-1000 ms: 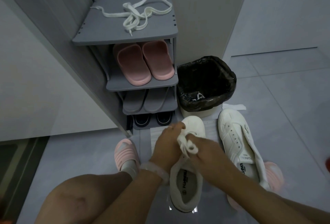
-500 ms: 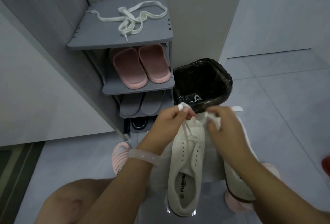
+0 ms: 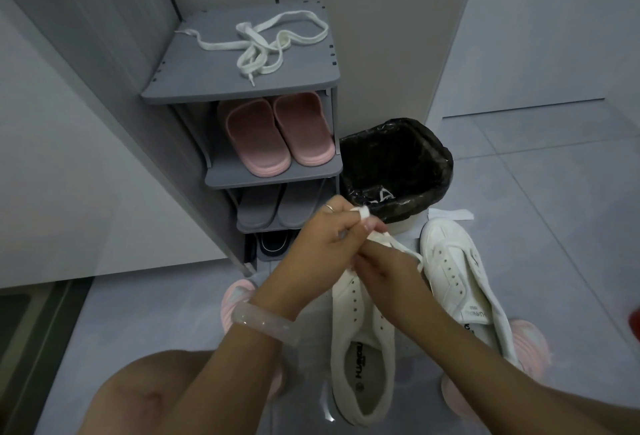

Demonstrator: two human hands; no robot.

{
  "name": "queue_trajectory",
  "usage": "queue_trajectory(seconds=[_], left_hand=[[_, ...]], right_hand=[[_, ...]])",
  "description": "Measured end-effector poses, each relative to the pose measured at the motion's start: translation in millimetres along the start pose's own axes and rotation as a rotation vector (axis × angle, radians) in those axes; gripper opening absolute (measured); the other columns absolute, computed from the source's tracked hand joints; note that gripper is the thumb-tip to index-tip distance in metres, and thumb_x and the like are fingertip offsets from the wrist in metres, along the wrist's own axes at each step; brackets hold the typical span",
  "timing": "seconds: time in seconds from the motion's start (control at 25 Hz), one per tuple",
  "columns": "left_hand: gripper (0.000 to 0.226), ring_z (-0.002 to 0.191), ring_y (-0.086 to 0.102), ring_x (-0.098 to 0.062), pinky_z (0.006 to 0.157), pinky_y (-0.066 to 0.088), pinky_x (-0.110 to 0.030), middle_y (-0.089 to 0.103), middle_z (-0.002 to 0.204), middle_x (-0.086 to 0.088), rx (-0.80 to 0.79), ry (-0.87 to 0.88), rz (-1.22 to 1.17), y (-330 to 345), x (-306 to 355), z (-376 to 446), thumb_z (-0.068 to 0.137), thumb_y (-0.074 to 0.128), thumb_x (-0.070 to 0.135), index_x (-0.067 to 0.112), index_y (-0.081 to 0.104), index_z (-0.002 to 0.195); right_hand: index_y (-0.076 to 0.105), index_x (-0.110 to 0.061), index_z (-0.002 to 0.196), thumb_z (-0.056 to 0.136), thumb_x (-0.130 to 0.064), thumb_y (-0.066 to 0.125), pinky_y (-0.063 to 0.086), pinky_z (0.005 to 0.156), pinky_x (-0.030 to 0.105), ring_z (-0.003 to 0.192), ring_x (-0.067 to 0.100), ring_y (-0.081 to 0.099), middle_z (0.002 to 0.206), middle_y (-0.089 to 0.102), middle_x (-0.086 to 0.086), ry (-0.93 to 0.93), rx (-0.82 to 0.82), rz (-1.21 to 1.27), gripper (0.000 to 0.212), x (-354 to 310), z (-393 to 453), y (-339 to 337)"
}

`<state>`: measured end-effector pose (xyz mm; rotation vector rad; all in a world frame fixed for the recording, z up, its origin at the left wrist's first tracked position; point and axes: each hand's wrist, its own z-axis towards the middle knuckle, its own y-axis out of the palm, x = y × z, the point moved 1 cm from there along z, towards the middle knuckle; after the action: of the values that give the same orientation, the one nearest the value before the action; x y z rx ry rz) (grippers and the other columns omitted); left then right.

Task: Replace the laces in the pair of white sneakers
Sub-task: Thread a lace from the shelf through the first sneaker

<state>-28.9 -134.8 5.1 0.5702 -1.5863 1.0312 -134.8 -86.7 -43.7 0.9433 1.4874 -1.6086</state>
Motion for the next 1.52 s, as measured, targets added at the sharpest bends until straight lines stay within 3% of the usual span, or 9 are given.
queue_trajectory(seconds=[0.16,0.36,0.52,0.6,0.76,1.0,1.24,1.4,1.52], left_hand=[[0.016,0.070,0.051,-0.002,0.065,0.043,-0.009,0.051,0.081,0.005,0.228,-0.054,0.033,-16.5,0.1,5.1,0.091,0.053,0.016,0.023,0.067,0.094],[0.016,0.070,0.052,-0.014,0.066,0.044,-0.023,0.059,0.076,0.001,0.738,-0.265,-0.156,-65.0,-16.0,8.9,0.091,0.052,0.010,0.015,0.067,0.087],[0.023,0.109,0.049,-0.028,0.090,0.042,-0.028,0.055,0.120,-0.015,0.551,-0.339,0.649,-68.0,-34.3,7.3,0.086,0.058,0.014,0.011,0.065,0.108],[0.039,0.129,0.035,-0.031,0.106,0.034,-0.040,0.035,0.142,-0.017,0.316,-0.240,0.773,-35.7,-33.0,7.1,0.084,0.062,0.020,0.016,0.057,0.122],[0.011,0.083,0.062,-0.014,0.082,0.048,-0.033,0.067,0.085,-0.001,-0.260,-0.124,0.083,27.8,-14.6,-4.1,0.094,0.048,0.024,0.028,0.058,0.090],[0.030,0.057,0.045,-0.007,0.052,0.037,-0.014,0.052,0.065,0.002,0.277,-0.272,0.120,-27.2,-35.3,10.7,0.096,0.042,0.017,0.017,0.055,0.069],[0.033,0.097,0.059,-0.041,0.083,0.048,-0.042,0.059,0.107,-0.031,0.744,-0.819,-0.131,-45.2,-101.4,13.6,0.098,0.038,0.016,-0.009,0.055,0.113],[0.013,0.048,0.054,-0.010,0.043,0.045,-0.014,0.055,0.064,-0.008,0.803,-0.740,-0.598,-36.8,-94.9,11.4,0.098,0.035,0.008,0.011,0.048,0.100],[0.037,0.088,0.056,-0.007,0.084,0.042,-0.023,0.055,0.098,0.000,0.529,-0.524,-0.466,-15.8,-70.2,13.3,0.094,0.046,0.006,0.026,0.038,0.124]], right_hand=[[0.062,-0.020,0.081,0.096,-0.025,0.045,0.048,0.071,0.022,0.074,0.009,0.060,0.073,0.062,-0.005,0.158,-0.022,0.318,0.023,-12.2,8.9,-8.0],[0.057,-0.015,0.081,0.100,-0.020,0.036,0.041,0.065,0.025,0.053,0.009,0.043,0.049,0.044,-0.009,0.230,0.377,0.765,0.028,-22.3,31.7,-72.0],[0.057,-0.015,0.087,0.100,-0.016,0.034,0.047,0.070,0.028,0.054,0.008,0.052,0.052,0.050,-0.006,0.240,0.312,0.758,0.026,-26.7,29.3,-81.0],[0.056,-0.013,0.094,0.100,-0.011,0.033,0.053,0.080,0.031,0.062,0.009,0.061,0.057,0.059,-0.003,0.270,0.185,0.828,0.024,-36.2,24.2,-62.4],[0.055,-0.012,0.088,0.099,-0.013,0.033,0.055,0.070,0.023,0.060,0.008,0.061,0.056,0.059,-0.003,0.293,0.169,1.046,0.024,-44.4,27.8,-50.8],[0.040,-0.019,0.070,0.097,-0.022,0.034,0.043,0.056,0.012,0.039,0.005,0.037,0.041,0.035,-0.008,0.318,0.569,1.390,0.028,-1.8,46.8,-128.6],[0.039,-0.022,0.069,0.100,-0.022,0.030,0.038,0.056,0.016,0.039,0.006,0.034,0.041,0.034,-0.006,0.372,0.725,1.332,0.032,26.1,46.0,-152.6],[0.048,-0.020,0.080,0.100,-0.022,0.028,0.026,0.036,0.014,0.035,0.004,0.027,0.038,0.031,-0.009,0.409,0.754,1.129,0.029,24.5,42.7,-151.1],[0.059,-0.019,0.093,0.099,-0.021,0.035,0.022,0.034,0.013,0.035,0.002,0.027,0.046,0.037,-0.009,0.465,0.558,0.682,0.025,22.1,37.9,-123.8]])
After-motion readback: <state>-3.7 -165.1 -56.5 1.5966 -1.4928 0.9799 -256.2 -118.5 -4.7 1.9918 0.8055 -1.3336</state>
